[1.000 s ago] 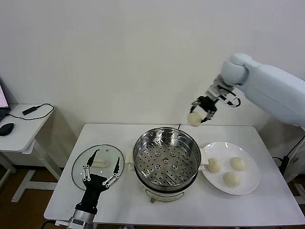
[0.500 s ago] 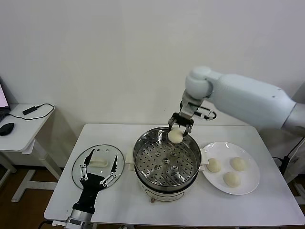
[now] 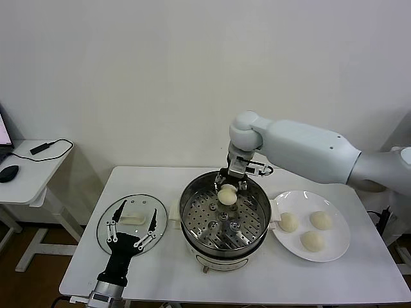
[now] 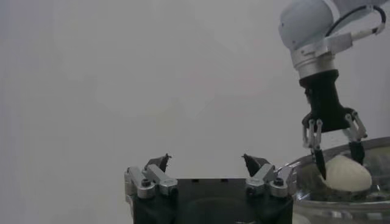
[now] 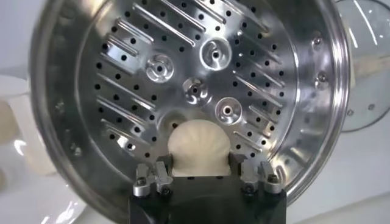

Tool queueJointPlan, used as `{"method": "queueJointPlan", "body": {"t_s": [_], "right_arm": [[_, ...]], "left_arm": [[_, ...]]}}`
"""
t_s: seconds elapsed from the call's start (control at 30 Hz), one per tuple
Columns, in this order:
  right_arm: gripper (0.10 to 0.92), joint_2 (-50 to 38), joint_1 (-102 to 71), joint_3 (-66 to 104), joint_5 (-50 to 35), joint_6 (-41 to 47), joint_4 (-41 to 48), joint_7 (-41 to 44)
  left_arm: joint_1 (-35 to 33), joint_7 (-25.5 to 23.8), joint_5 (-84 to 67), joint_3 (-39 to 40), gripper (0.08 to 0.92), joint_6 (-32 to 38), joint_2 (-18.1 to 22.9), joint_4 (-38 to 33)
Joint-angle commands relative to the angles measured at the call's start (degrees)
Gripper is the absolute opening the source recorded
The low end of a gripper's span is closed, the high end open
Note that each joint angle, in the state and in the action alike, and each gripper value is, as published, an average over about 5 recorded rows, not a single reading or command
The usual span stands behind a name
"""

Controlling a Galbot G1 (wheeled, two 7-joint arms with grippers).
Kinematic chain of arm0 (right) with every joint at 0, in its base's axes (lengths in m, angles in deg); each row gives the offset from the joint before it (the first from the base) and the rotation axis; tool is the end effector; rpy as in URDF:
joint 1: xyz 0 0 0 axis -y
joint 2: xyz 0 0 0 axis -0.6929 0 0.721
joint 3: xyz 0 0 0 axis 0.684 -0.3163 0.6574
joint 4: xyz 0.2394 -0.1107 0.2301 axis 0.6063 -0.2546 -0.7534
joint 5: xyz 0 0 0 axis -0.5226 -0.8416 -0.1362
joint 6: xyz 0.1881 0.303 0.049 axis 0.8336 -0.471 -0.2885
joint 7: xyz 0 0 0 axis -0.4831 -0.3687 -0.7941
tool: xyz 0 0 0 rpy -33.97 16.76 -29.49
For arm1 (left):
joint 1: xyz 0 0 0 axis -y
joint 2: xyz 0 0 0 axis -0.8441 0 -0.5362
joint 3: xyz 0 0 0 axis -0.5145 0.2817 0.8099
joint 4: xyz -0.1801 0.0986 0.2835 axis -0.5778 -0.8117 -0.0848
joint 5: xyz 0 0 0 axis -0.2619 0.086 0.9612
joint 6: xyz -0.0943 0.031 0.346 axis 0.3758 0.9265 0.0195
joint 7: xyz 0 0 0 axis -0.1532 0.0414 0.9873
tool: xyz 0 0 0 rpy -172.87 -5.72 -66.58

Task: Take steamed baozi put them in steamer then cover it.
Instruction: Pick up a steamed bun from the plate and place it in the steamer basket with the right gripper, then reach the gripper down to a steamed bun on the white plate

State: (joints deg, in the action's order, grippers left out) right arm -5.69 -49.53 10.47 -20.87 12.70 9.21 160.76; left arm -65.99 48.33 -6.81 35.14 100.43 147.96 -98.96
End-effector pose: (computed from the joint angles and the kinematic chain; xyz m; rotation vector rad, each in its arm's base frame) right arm 0.5621 0.1158 -0.0860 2.0684 -0.3619 2.2374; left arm 0.1663 0.0316 -0.3163 0.2400 2.8619 0.4191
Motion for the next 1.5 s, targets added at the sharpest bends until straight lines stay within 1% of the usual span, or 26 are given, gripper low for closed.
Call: {"method": "queueJointPlan", "body": {"t_s": [0.03, 0.17, 0.23, 0.33, 0.43, 0.6, 0.7, 0.87, 1.0, 1.27, 1.5], "right_arm": [[0.642, 2.8, -1.5, 0.6, 3.7, -2.1, 2.3, -0.8], [0.666, 3.2, -1.7, 0.4, 3.7, -2.3, 2.2, -1.3], [0.700, 3.0, -1.7, 0.4, 3.5, -2.3, 1.9, -1.3], [0.775, 1.9, -1.2, 0.6, 2.3, -1.5, 0.8, -0.9], [0.815, -0.8, 0.3, 1.5, -0.1, 0.5, -1.8, 0.4], [0.822, -9.2, 5.5, 4.3, -7.5, 6.8, -7.8, 4.5], [0.823, -15.5, 9.3, 4.0, -13.0, 12.2, -9.4, 6.2], [0.823, -24.9, 14.2, -2.6, -24.2, 23.3, -6.5, 5.4], [0.823, -29.2, 13.5, -7.7, -29.5, 28.5, -2.5, 2.5], [0.823, -31.6, 6.1, -14.3, -33.5, 31.9, 2.2, -3.6], [0.823, -30.3, -3.6, -10.3, -31.9, 33.0, 5.1, -8.0]], "left_arm": [[0.0, 0.1, 0.0, -0.1, 0.823, 0.3, -0.1, 0.2], [0.0, 0.1, 0.0, -0.1, 0.823, 0.5, 0.0, 0.3], [0.1, 0.1, 0.0, -0.1, 0.823, 0.5, 0.0, 0.3], [0.1, 0.1, 0.0, -0.1, 0.823, 0.5, 0.0, 0.3], [0.2, 0.1, 0.0, 0.1, 0.823, 0.4, 0.0, 0.3], [0.5, 0.1, 0.0, 0.4, 0.823, 0.3, -0.1, 0.2], [0.7, 0.2, 0.0, 0.6, 0.823, 0.2, -0.2, 0.0], [0.9, 0.1, 0.1, 1.2, 0.823, 0.0, -0.4, -0.1], [1.0, 0.1, 0.2, 1.6, 0.823, -0.1, -0.5, -0.4], [0.7, 0.1, 0.3, 1.5, 0.823, -0.2, -0.4, -0.9], [0.6, 0.2, 0.3, 1.3, 0.823, -0.1, -0.3, -0.5]]}}
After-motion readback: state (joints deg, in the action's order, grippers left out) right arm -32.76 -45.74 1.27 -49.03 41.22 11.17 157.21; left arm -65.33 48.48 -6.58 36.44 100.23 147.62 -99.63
